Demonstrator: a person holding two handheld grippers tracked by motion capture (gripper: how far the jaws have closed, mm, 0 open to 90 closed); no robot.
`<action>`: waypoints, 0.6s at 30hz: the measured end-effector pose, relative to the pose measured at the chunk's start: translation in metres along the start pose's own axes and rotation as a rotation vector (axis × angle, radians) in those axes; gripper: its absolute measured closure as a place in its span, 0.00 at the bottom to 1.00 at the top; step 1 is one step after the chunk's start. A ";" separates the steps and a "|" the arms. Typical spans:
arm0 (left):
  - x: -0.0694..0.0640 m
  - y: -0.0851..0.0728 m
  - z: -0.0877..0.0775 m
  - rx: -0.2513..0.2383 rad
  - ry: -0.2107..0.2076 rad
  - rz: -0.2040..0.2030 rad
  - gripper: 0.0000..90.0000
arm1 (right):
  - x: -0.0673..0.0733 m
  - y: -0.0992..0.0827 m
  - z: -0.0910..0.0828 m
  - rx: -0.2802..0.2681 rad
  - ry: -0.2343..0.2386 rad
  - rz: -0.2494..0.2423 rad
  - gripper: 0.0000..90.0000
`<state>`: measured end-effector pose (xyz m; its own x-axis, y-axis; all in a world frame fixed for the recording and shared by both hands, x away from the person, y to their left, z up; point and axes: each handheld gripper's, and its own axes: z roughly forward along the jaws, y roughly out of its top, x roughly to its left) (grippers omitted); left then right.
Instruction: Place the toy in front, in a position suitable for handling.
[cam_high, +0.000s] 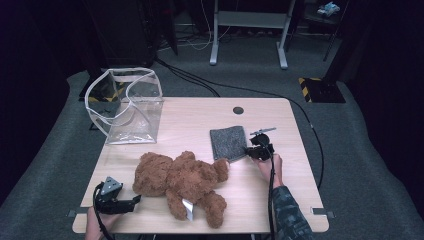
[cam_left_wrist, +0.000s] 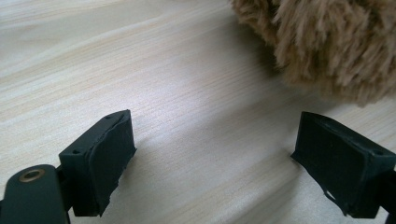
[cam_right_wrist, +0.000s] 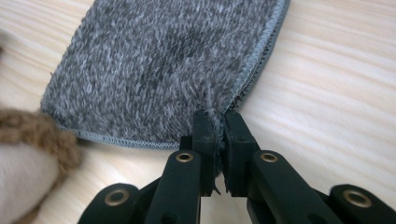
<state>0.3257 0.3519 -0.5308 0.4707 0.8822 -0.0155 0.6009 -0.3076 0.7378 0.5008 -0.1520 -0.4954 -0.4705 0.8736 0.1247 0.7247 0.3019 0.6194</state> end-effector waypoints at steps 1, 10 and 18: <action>-0.001 0.000 0.000 -0.001 0.003 0.002 0.13 | -0.001 -0.003 -0.003 0.004 -0.009 0.000 0.95; 0.000 0.000 0.000 0.003 -0.001 0.002 0.13 | -0.017 -0.019 -0.027 0.018 -0.061 0.033 0.46; 0.000 0.000 0.000 -0.001 0.002 -0.001 0.13 | 0.006 0.015 -0.006 0.013 -0.061 -0.031 0.29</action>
<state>0.3255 0.3515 -0.5311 0.4688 0.8832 -0.0146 0.6003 -0.3064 0.7387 0.5056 -0.1445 -0.4804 -0.4613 0.8853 0.0581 0.7170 0.3335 0.6121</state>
